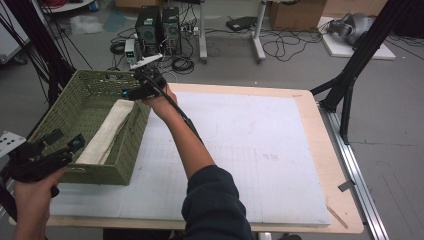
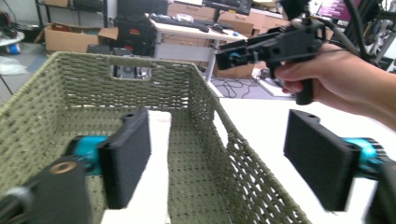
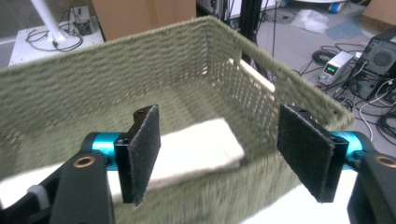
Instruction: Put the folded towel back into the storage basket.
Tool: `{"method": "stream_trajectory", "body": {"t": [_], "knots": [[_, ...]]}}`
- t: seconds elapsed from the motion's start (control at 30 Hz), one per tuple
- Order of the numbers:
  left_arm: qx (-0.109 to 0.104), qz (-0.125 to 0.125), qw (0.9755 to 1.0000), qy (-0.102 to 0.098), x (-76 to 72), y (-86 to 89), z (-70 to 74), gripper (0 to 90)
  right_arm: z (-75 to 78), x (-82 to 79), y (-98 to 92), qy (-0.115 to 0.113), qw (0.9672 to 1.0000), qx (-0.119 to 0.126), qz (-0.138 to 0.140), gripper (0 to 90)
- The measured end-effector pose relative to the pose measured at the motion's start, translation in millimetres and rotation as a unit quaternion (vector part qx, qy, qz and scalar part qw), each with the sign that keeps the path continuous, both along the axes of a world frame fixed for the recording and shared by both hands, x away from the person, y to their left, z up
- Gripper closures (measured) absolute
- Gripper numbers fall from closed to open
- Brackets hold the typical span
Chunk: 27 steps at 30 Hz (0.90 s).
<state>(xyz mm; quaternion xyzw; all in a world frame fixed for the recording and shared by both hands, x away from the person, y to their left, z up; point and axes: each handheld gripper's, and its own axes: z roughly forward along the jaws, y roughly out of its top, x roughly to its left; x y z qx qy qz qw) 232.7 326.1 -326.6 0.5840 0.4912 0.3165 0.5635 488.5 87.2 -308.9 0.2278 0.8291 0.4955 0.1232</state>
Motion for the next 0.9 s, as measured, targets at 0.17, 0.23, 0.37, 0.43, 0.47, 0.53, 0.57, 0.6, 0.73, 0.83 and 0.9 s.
{"method": "stream_trajectory", "body": {"t": [0.17, 0.23, 0.37, 0.43, 0.47, 0.53, 0.57, 0.6, 0.73, 0.83, 0.9], "knots": [[0.007, -0.019, 0.9998, -0.003, 1.7, -7.7, -1.1, 18.9, -5.5, -13.4, -24.5, 0.005, 1.0000, -0.004, 0.003, 24.9], [0.008, -0.028, 0.9996, -0.003, 2.8, -11.2, -1.1, 18.9, -5.9, -18.3, -35.9, 0.005, 1.0000, 0.000, 0.001, 23.9], [0.022, -0.048, 0.9986, -0.004, 5.2, -18.5, -1.1, 18.9, -5.7, -28.3, -58.8, 0.000, 1.0000, 0.009, 0.000, 23.3], [0.028, -0.052, 0.9982, -0.007, 6.5, -23.0, -1.9, 18.6, -5.2, -32.0, -68.5, -0.003, 0.9999, 0.012, -0.003, 22.9], [0.030, -0.054, 0.9981, -0.008, 7.4, -25.0, -2.3, 18.6, -4.6, -34.9, -75.4, -0.006, 0.9999, 0.013, -0.006, 22.9], [0.030, -0.062, 0.9976, -0.011, 9.0, -28.3, -3.0, 18.6, -3.9, -39.2, -86.8, -0.009, 0.9997, 0.021, -0.010, 22.9], [0.029, -0.065, 0.9973, -0.015, 9.5, -29.7, -3.2, 18.6, -3.6, -41.4, -92.4, -0.008, 0.9997, 0.021, -0.013, 22.8], [0.028, -0.069, 0.9970, -0.018, 10.1, -31.2, -3.3, 18.7, -3.6, -43.4, -98.0, -0.012, 0.9996, 0.022, -0.015, 22.8], [0.031, -0.077, 0.9960, -0.033, 12.3, -36.7, -3.5, 18.7, -4.4, -53.0, -121.2, -0.020, 0.9992, 0.020, -0.028, 22.8], [0.028, -0.085, 0.9955, -0.032, 14.4, -40.2, -3.7, 19.0, -6.4, -60.1, -139.5, -0.025, 0.9987, 0.022, -0.038, 22.9], [0.028, -0.089, 0.9953, -0.027, 15.9, -43.0, -3.5, 19.3, -7.2, -64.4, -151.4, -0.027, 0.9983, 0.022, -0.048, 22.9]]}}
